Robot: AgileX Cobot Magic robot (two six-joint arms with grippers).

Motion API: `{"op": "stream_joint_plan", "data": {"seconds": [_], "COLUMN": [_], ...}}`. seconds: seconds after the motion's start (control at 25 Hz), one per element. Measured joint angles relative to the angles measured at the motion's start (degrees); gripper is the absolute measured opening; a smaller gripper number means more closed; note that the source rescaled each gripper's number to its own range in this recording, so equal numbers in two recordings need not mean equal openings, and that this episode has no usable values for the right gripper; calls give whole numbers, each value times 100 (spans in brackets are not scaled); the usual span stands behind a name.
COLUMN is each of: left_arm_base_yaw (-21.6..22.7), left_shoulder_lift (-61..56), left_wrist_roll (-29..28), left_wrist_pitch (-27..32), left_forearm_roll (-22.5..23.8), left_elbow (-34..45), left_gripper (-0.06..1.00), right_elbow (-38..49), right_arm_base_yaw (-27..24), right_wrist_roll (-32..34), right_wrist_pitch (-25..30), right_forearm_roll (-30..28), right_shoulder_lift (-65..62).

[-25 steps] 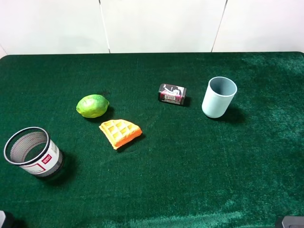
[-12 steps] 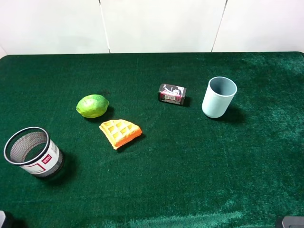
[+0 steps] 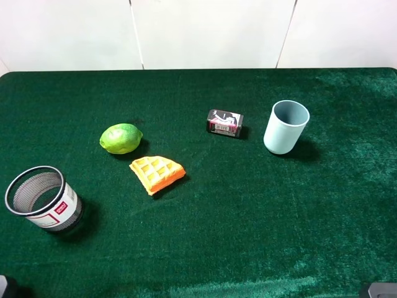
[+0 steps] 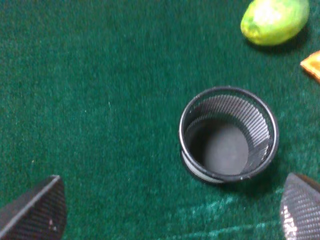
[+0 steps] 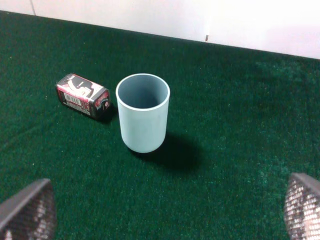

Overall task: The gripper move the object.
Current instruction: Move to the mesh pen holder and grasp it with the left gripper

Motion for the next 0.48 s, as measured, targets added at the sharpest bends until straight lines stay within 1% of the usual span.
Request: {"op": "stream_joint_plan", "data": {"seconds": [0.24,0.48], "left_arm_base_yaw": [0,0], "left_shoulder_lift": [1079,1872], "left_wrist_roll": [103,109], "left_wrist_pitch": [-49,-81], "left_forearm_roll": [0,258], "left_elbow": [-224,-268], "left_gripper": [74,74], "right_elbow": [0,0], "right_arm_base_yaw": [0,0], "right_wrist_roll": [0,0], "right_wrist_pitch": [0,0], "right_forearm_roll": [0,0], "right_shoulder_lift": [0,0]}}
